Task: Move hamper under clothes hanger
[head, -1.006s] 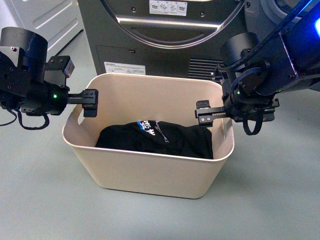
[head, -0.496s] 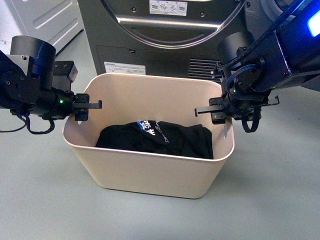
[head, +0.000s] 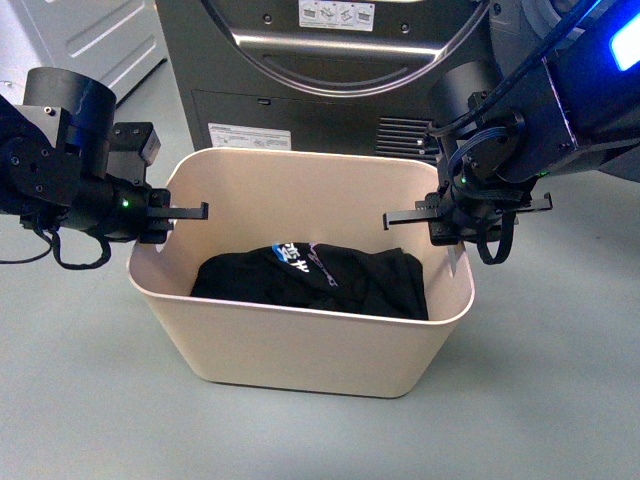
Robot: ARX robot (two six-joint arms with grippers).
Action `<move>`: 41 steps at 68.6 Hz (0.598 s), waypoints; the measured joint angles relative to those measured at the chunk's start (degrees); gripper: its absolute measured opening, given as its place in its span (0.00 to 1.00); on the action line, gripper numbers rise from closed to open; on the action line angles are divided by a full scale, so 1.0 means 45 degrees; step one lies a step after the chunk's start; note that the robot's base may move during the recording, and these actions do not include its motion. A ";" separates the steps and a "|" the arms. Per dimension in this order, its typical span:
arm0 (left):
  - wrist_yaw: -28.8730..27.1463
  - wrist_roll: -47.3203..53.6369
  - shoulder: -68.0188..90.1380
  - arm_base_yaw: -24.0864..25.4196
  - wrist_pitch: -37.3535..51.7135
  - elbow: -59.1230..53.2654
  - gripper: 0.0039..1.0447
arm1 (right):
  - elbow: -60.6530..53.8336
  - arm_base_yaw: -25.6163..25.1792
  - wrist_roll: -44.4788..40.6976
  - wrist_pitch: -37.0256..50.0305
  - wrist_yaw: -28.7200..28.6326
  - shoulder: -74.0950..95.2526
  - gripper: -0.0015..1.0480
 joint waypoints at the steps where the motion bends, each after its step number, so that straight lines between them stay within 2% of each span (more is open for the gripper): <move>1: -0.0005 0.0005 -0.0044 0.0000 -0.0024 -0.0024 0.04 | 0.0000 0.0000 0.0000 -0.0015 0.0000 -0.0010 0.03; 41: -0.0364 0.0112 -0.1428 0.0024 -0.0117 -0.0549 0.04 | -0.0889 -0.0024 -0.0078 0.0423 -0.0136 -0.1535 0.03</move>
